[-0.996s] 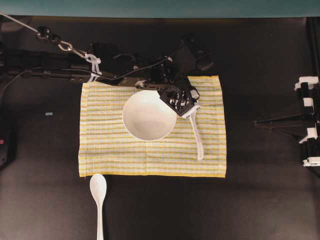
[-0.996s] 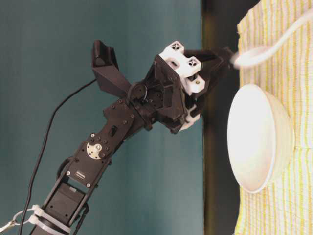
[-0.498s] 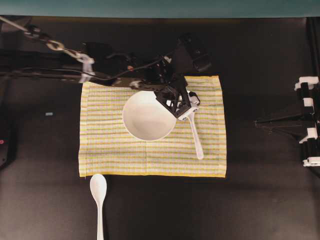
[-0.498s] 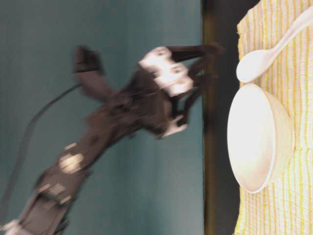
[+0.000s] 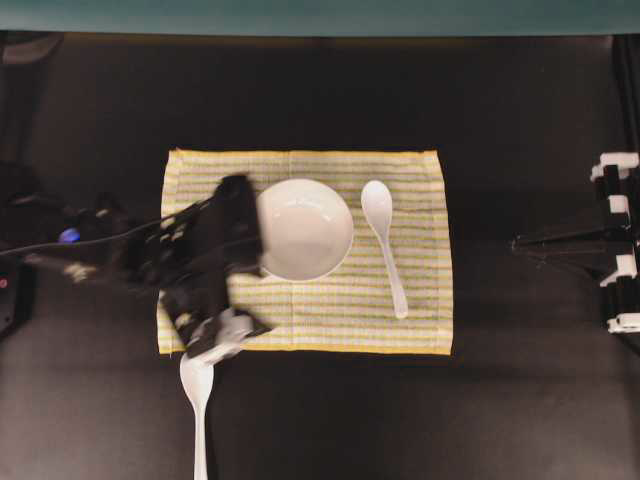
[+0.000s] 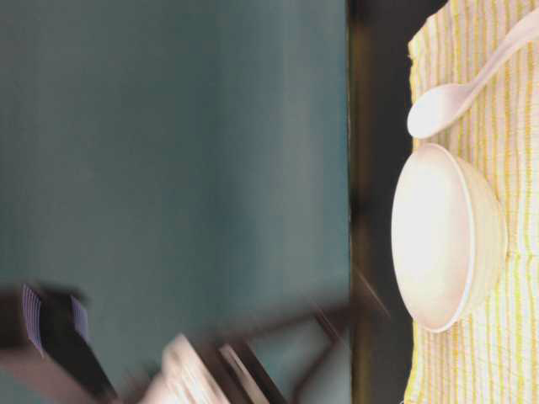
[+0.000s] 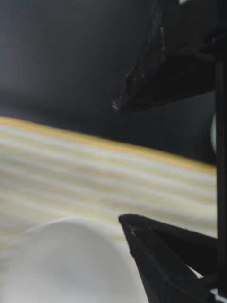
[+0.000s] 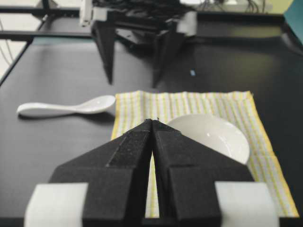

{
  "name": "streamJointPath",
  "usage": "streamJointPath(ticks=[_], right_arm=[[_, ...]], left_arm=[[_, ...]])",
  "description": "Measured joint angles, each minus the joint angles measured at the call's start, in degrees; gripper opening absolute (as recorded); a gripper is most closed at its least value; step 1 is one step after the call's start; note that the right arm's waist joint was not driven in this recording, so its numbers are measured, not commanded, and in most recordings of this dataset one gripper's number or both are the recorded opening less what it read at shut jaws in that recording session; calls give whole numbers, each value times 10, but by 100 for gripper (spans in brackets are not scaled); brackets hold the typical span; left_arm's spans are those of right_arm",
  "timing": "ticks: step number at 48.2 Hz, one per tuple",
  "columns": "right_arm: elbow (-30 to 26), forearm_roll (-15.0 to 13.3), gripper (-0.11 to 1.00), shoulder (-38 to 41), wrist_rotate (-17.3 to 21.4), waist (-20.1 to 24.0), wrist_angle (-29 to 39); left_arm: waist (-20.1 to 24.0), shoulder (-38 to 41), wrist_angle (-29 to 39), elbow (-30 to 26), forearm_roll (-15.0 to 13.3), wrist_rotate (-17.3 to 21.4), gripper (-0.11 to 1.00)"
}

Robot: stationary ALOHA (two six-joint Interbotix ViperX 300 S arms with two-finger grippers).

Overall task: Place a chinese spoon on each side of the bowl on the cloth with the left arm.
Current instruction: 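Move the left gripper to the left white spoon below the cloth, then grasp the left spoon with the left gripper and carry it upward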

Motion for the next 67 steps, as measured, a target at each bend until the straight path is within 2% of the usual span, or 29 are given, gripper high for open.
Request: streamJointPath(ticks=[10,17,29,43,47,53,63,67], right_arm=[[1,0,-1,0,0,0,0],[3,0,-1,0,0,0,0],[5,0,-1,0,0,0,0],[5,0,-1,0,0,0,0],[5,0,-1,0,0,0,0],[5,0,-1,0,0,0,0],[5,0,-1,0,0,0,0],[7,0,-1,0,0,0,0]], left_arm=[[-45,-22,-14,91,0,-54,81],[-65,-21,-39,124,0,-67,81],[-74,2,-55,144,0,-69,81],[-74,62,-120,145,0,-66,78],[-74,68,-123,143,0,-66,71],[-74,68,-124,143,0,-64,55],[-74,60,-125,142,0,-59,16],[-74,51,-125,141,0,-56,13]])
